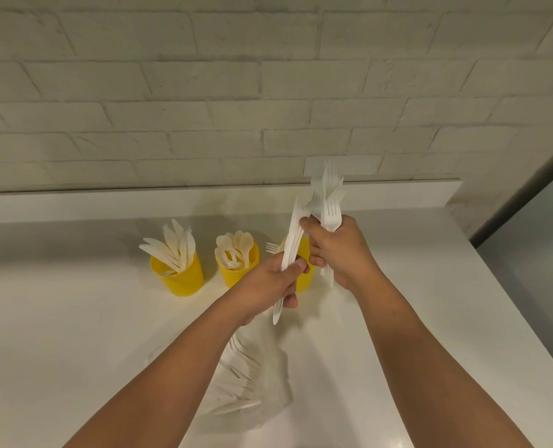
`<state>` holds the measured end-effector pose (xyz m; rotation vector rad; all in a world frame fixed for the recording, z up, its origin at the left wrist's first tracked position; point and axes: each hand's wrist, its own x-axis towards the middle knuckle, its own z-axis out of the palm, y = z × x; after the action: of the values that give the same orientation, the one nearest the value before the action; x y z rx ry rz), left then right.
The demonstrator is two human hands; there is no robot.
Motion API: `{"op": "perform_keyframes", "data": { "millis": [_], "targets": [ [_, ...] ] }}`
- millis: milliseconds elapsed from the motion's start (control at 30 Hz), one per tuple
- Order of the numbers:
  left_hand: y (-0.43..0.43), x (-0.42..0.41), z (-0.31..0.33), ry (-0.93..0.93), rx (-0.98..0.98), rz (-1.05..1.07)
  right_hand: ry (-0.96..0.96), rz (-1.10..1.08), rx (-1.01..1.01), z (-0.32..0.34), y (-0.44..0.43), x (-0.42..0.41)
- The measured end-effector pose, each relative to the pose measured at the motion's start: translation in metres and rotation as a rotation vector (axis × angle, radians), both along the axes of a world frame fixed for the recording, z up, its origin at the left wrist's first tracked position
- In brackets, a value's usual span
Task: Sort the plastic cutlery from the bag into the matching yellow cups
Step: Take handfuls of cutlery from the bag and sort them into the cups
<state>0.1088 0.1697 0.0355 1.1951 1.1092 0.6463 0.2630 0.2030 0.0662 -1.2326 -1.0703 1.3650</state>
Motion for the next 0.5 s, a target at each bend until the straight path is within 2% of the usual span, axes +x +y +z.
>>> {"op": "perform_keyframes", "data": {
  "millis": [200,300,433,500],
  "targets": [
    [0.004,0.004,0.01,-0.186,-0.119,0.084,-0.057,0.063,-0.004,-0.002,0.002,-0.003],
    [0.015,0.002,0.014,-0.28,-0.166,0.133,-0.019,-0.024,-0.041,-0.01,-0.001,0.007],
    [0.03,0.005,0.018,-0.535,-0.096,0.29,0.006,-0.016,-0.22,-0.033,-0.018,0.011],
    [0.037,0.013,0.018,-0.573,-0.021,0.377,-0.019,0.053,-0.322,-0.044,-0.028,0.005]
  ]
}}
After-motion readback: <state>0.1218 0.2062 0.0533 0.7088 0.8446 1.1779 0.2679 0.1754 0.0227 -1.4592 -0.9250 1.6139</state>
